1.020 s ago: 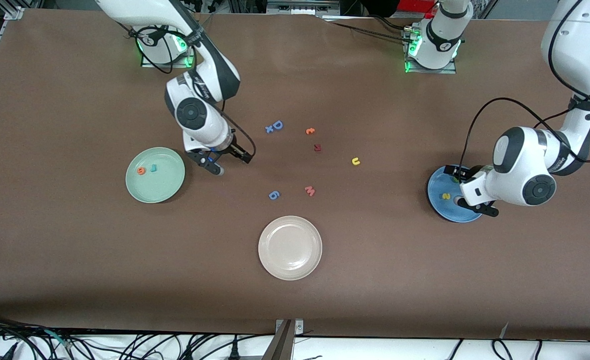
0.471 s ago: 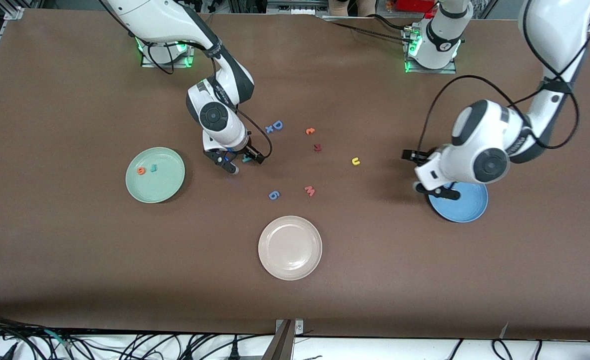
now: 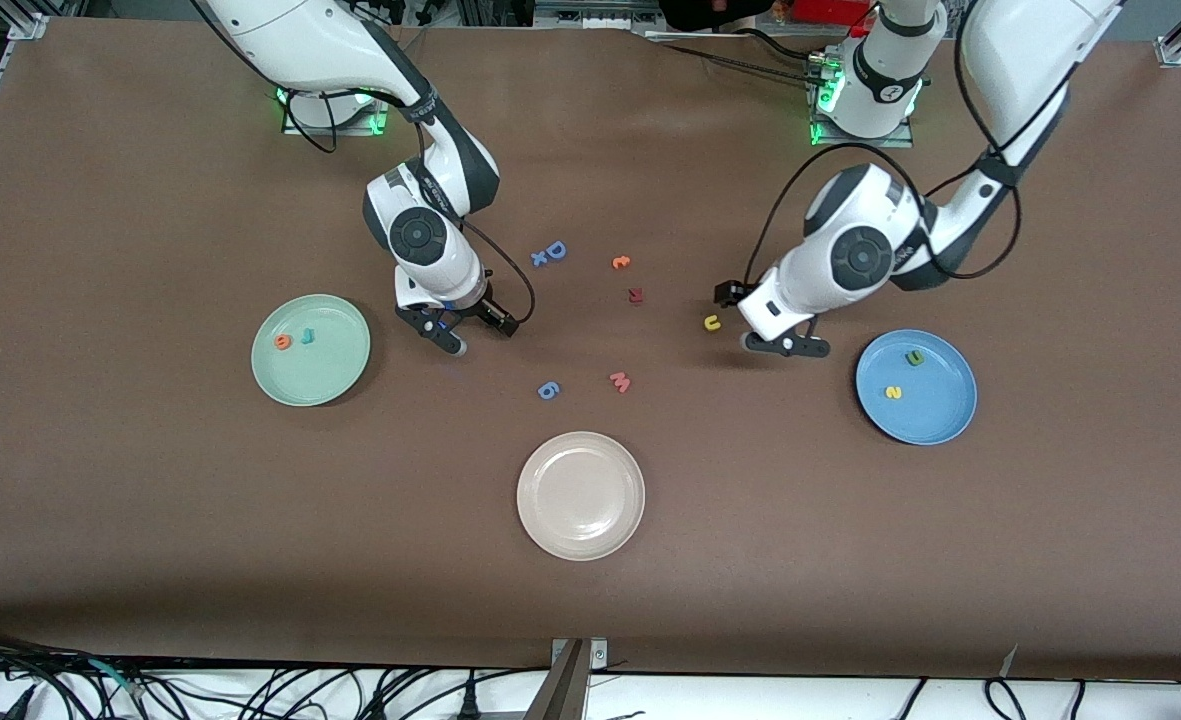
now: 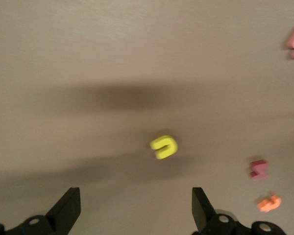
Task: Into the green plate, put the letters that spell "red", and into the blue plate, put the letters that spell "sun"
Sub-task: 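Reach the cyan b with the right gripper while the left gripper reaches yellow u, then move the cyan b onto the green plate while the left gripper grasps u, then place the yellow u on the blue plate while the right gripper withdraws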
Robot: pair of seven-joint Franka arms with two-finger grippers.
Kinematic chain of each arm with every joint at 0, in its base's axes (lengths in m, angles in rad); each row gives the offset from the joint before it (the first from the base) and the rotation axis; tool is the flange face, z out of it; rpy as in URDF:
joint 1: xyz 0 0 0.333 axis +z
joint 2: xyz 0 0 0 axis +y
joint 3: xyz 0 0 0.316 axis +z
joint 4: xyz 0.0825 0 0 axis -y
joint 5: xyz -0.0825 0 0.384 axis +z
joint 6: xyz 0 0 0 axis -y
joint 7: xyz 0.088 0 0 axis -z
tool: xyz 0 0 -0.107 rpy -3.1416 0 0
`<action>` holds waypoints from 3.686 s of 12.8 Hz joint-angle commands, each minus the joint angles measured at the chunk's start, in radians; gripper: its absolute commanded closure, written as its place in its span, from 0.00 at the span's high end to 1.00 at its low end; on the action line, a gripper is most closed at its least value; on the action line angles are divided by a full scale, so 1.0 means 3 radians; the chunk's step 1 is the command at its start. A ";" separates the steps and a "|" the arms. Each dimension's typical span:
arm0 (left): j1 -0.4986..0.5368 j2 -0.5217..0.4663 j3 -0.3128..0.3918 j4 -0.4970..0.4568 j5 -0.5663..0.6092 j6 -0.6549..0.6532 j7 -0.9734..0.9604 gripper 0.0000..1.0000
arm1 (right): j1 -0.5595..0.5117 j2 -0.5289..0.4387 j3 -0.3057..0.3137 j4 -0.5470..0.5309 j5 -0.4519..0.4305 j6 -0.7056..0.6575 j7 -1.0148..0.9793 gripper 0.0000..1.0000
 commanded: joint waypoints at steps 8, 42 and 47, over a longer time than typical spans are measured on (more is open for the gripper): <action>-0.0349 0.0360 0.0038 0.0036 0.1320 0.0447 -0.0887 1.00 | -0.0002 0.0004 0.0026 -0.0023 -0.0044 0.0090 0.0071 0.45; 0.0642 0.0285 -0.0468 0.0358 0.1321 -0.0737 0.0178 0.00 | -0.0115 -0.0650 -0.1534 0.0032 0.0426 -0.1273 -0.3135 0.99; 0.1311 0.0295 -0.0443 0.0487 0.1356 -0.1035 0.1605 0.00 | -0.0120 -0.0681 -0.1774 0.1365 0.0421 -0.3062 -0.3119 0.99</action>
